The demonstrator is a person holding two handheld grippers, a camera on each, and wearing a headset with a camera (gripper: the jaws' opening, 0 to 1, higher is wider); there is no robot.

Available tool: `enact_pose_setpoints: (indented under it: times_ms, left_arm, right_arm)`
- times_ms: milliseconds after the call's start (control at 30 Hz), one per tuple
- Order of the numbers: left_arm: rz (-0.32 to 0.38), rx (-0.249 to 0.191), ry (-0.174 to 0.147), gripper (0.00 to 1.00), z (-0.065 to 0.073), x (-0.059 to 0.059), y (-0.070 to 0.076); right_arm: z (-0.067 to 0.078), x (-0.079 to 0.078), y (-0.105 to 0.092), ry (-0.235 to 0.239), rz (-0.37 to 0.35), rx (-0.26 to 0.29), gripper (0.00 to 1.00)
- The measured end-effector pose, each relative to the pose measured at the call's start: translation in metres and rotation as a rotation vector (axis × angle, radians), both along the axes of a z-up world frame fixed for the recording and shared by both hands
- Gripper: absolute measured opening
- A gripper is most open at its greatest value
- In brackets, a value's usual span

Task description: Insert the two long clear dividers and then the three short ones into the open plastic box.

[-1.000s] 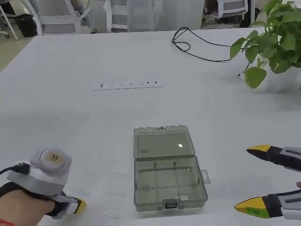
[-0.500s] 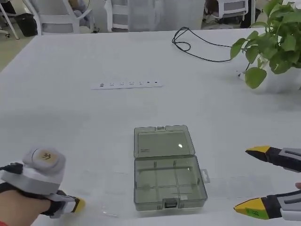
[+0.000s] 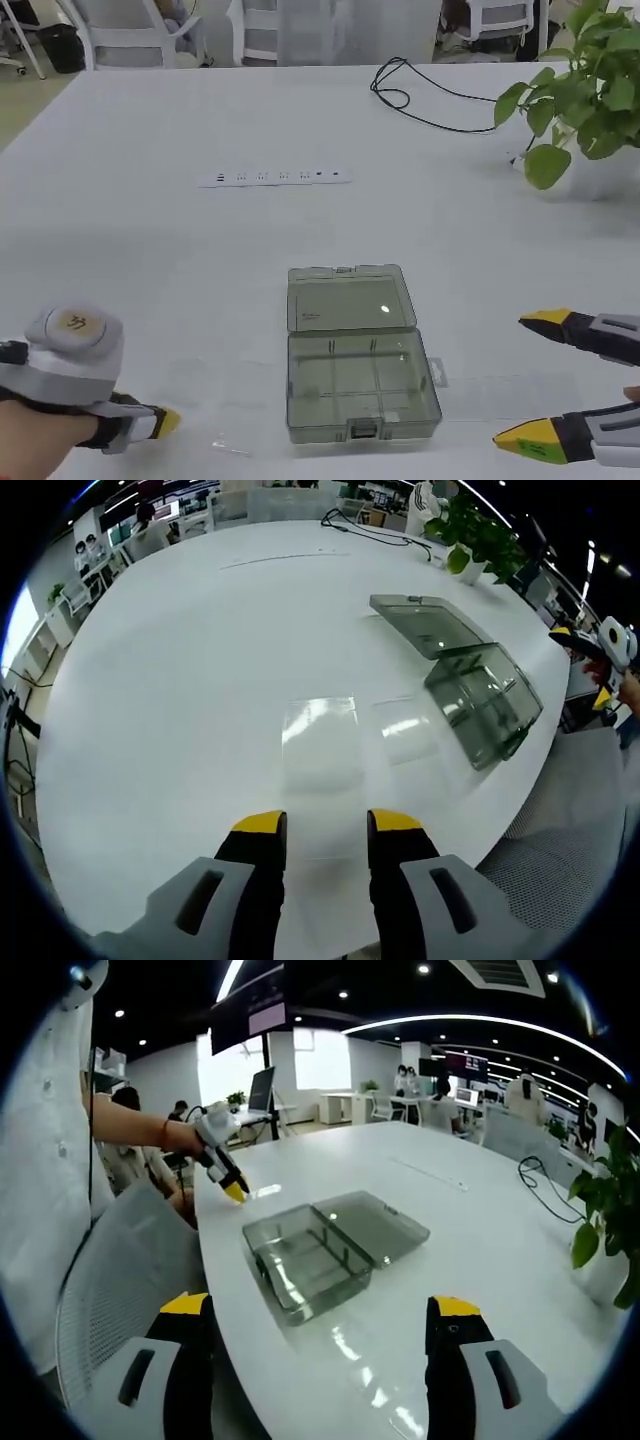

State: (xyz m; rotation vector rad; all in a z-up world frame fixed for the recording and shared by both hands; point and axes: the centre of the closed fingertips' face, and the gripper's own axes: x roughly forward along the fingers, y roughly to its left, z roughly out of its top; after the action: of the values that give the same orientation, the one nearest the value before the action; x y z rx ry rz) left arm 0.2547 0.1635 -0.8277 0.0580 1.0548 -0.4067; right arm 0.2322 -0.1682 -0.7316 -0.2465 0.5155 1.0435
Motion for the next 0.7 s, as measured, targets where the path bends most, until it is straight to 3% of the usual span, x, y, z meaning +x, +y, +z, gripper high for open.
enact_pose_setpoints:
  times_ms: [267, 700]
  left_arm:
    - [0.028, -0.07, -0.04, 0.3, 0.017, 0.002, -0.01]
    - [0.048, -0.248, -0.135, 0.3, 0.06, 0.01, -0.051]
  right_arm:
    - [0.007, 0.001, 0.006, -0.008, 0.002, 0.005, 0.87]
    - [0.043, 0.011, 0.032, -0.04, -0.037, 0.107, 0.8]
